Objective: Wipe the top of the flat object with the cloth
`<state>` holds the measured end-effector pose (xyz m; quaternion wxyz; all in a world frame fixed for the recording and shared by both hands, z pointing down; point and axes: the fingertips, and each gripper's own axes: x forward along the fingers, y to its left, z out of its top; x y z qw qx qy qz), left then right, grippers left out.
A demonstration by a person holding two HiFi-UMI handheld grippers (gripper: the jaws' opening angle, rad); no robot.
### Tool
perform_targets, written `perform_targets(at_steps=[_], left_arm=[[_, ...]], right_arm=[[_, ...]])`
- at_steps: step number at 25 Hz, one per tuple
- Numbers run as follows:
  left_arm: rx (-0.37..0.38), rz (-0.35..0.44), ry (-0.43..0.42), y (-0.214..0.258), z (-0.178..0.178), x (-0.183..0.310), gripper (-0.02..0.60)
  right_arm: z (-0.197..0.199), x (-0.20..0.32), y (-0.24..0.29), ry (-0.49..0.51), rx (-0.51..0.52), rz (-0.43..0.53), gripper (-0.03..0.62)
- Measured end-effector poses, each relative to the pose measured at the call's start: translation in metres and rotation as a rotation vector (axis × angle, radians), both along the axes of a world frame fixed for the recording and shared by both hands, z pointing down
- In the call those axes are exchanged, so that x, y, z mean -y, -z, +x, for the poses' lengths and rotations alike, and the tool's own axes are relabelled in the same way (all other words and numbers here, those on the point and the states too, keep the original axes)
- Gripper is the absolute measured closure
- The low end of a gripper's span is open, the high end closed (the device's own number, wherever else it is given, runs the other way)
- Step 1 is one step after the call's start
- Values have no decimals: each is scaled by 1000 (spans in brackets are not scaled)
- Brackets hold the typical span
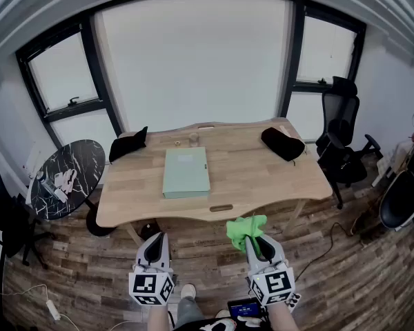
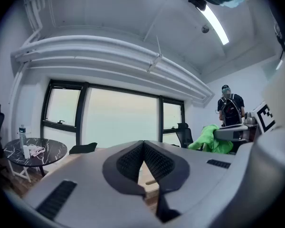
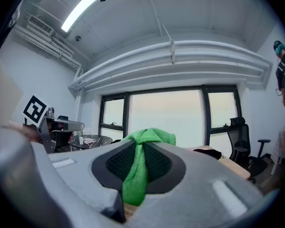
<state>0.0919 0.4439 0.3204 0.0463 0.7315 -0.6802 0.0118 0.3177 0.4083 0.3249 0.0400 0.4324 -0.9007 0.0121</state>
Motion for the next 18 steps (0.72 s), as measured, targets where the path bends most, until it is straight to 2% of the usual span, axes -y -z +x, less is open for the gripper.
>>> perform_targets(at_steps=[5, 8, 12, 18], left_arm=[[46, -24, -1, -3, 3, 6, 575], [78, -31, 18, -7, 1, 9, 575], [-5, 0, -2, -5, -2, 18, 575], [31, -32, 8, -19, -21, 54, 575]], right_arm=[[2, 6, 0, 4, -3, 1, 537], [4, 10, 2, 7, 45, -7, 537], [2, 17, 1, 31, 92, -26, 537], [-15, 53, -8, 45, 79, -41, 537]])
